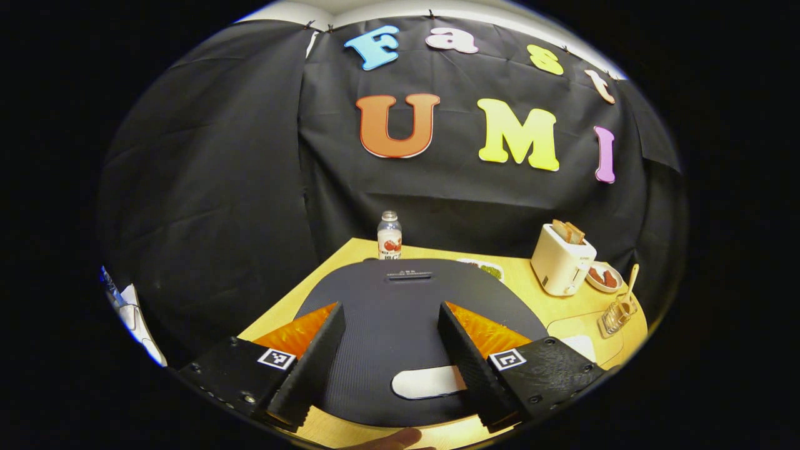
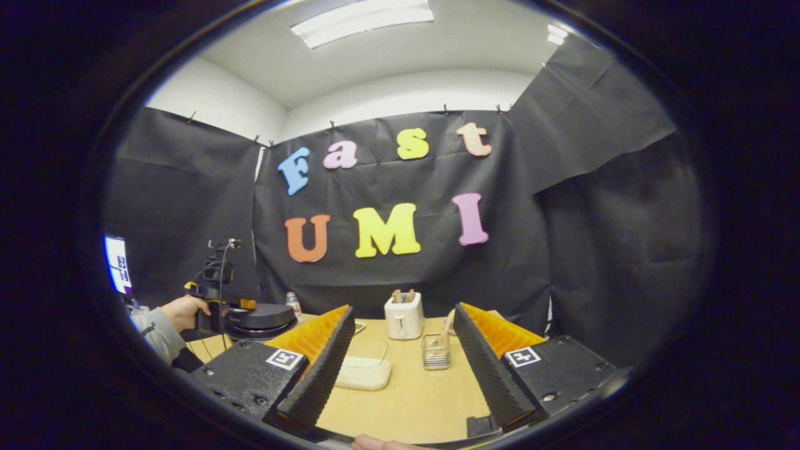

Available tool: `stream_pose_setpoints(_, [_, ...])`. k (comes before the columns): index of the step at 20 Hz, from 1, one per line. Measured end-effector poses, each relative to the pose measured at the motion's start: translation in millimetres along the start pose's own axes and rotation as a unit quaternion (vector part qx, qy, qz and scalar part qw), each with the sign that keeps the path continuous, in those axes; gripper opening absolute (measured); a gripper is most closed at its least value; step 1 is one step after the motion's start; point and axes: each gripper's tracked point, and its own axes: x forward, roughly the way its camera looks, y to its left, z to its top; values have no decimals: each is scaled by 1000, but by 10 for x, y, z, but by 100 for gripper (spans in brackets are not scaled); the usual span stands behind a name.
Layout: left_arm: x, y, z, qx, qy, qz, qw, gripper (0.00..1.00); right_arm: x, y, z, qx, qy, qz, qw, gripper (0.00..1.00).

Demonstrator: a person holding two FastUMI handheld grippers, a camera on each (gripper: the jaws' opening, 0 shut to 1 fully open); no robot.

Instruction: Close the left gripper, press the button to open the rice cooker; take a wooden spoon from the chopstick holder with the right hand, scoop a spoonful of rice and pour it into the rice cooker, then put the wooden spoon back into the chopstick holder.

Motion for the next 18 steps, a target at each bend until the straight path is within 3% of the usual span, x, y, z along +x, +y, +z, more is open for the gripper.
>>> stream_pose_setpoints(11, [-396,-57,-198,10,36,-11,999,98,-106,182,35,-32,-7,6,999,100])
stream_pose_setpoints(18, [-613,-115,-274,5,-30,-19,999,98,-133,209,-36,-46,4,13,999,100])
